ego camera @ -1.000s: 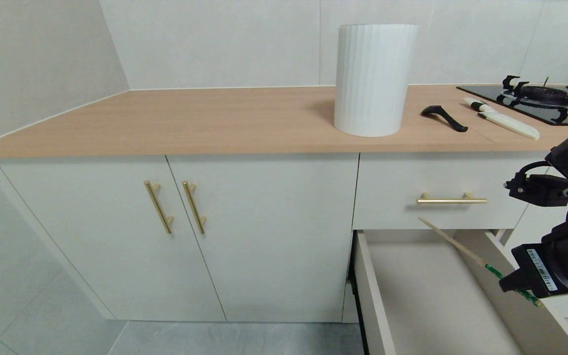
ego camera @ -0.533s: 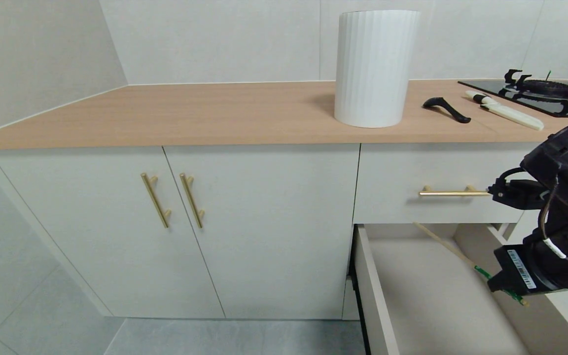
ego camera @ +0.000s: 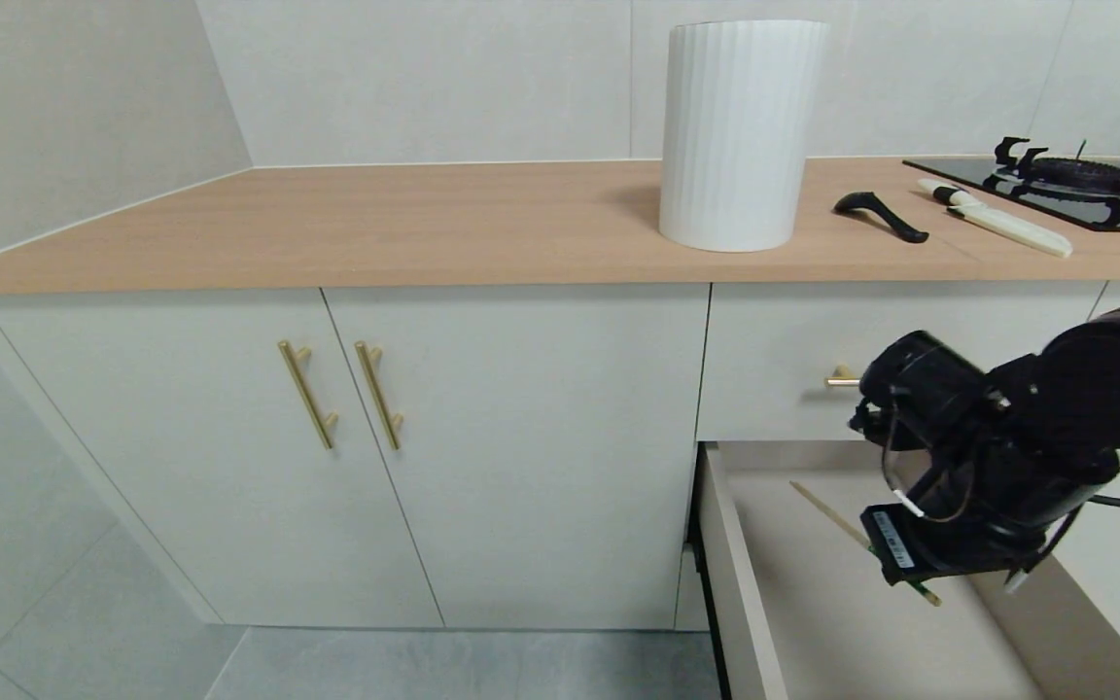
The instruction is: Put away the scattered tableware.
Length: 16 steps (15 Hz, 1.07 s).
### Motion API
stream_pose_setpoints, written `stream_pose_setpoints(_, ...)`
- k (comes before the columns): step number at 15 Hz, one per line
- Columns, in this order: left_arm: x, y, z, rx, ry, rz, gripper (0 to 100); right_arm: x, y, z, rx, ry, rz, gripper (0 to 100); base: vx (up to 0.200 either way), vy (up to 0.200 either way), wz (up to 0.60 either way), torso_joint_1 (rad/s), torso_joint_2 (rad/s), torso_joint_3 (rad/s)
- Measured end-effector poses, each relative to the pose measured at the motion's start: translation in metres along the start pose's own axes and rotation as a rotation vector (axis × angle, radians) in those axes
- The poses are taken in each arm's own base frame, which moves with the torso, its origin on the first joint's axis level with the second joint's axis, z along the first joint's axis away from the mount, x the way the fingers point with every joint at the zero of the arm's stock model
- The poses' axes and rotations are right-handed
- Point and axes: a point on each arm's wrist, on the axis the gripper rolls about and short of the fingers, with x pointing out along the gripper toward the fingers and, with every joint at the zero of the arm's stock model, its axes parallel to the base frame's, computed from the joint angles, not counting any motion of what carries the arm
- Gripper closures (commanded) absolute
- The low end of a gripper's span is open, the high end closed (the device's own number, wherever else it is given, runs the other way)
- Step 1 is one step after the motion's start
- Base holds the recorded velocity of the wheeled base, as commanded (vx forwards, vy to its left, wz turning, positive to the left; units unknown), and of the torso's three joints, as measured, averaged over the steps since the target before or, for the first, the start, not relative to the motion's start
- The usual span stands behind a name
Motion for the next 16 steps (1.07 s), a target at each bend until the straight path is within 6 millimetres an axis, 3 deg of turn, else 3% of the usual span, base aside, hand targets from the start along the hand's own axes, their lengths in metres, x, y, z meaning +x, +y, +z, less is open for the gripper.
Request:
stream_pose_setpoints(3, 0.0, 0.0, 0.0, 0.0, 0.0, 0.0, 0, 0.064, 0.012, 0.018, 0.012, 0.002, -0.026, 100, 0.0, 0.0, 0.0, 0.0, 0.0, 0.0)
stream_pose_setpoints(7, 0.0, 0.0, 0.0, 0.0, 0.0, 0.0, 0, 0.144, 0.015, 0.026, 0.038, -0.034, -0.06, 100, 0.0, 0.0, 0.0, 0.0, 0.0, 0.0)
stream_pose_setpoints(10, 0.0, 0.0, 0.0, 0.0, 0.0, 0.0, 0, 0.183, 0.013, 0.015, 0.033, -0.018, -0.117, 100, 0.0, 0.0, 0.0, 0.0, 0.0, 0.0)
stream_pose_setpoints(13, 0.0, 0.0, 0.0, 0.0, 0.0, 0.0, 0, 0.201, 0.012, 0.006, 0.012, 0.019, -0.168, 100, 0.0, 0.0, 0.0, 0.0, 0.0, 0.0)
stream_pose_setpoints(14, 0.0, 0.0, 0.0, 0.0, 0.0, 0.0, 0, 0.204, 0.012, 0.005, 0.01, 0.024, -0.171, 0, 0.0, 0.0, 0.0, 0.0, 0.0, 0.0)
stream_pose_setpoints(16, 0.0, 0.0, 0.0, 0.0, 0.0, 0.0, 0, 0.207, 0.012, 0.004, 0.008, 0.031, -0.176, 0, 0.0, 0.0, 0.0, 0.0, 0.0, 0.0)
